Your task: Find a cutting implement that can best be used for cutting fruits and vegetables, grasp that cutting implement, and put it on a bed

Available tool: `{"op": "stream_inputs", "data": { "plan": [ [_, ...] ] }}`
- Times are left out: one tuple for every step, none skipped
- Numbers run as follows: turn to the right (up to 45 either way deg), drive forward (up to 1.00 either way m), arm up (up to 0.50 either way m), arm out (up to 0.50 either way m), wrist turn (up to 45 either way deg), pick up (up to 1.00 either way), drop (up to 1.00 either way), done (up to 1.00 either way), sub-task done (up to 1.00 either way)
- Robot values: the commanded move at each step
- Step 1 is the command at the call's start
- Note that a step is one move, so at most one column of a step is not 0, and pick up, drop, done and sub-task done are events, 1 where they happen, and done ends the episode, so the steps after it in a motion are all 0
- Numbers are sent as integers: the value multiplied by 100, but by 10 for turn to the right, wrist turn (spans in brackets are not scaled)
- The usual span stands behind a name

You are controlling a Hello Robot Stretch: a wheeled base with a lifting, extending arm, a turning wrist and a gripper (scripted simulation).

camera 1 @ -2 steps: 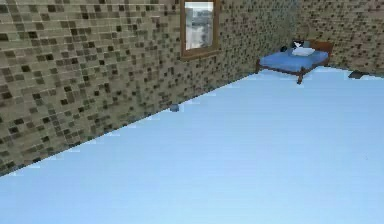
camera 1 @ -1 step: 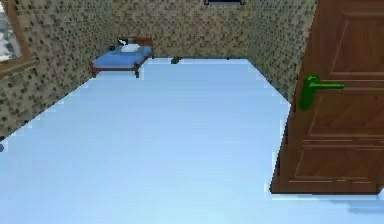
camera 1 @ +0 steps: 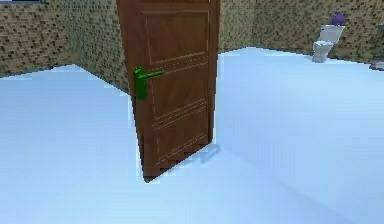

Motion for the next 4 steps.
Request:
{"op": "stream_inputs", "data": {
  "plan": [
    [300,0,0,0,0,0,0,0,0],
    [0,35,0,0,0,0,0,0,0],
    [150,0,0,0,0,0,0,0,0],
    [0,100,0,0,0,0,0,0,0]
  ]
}}
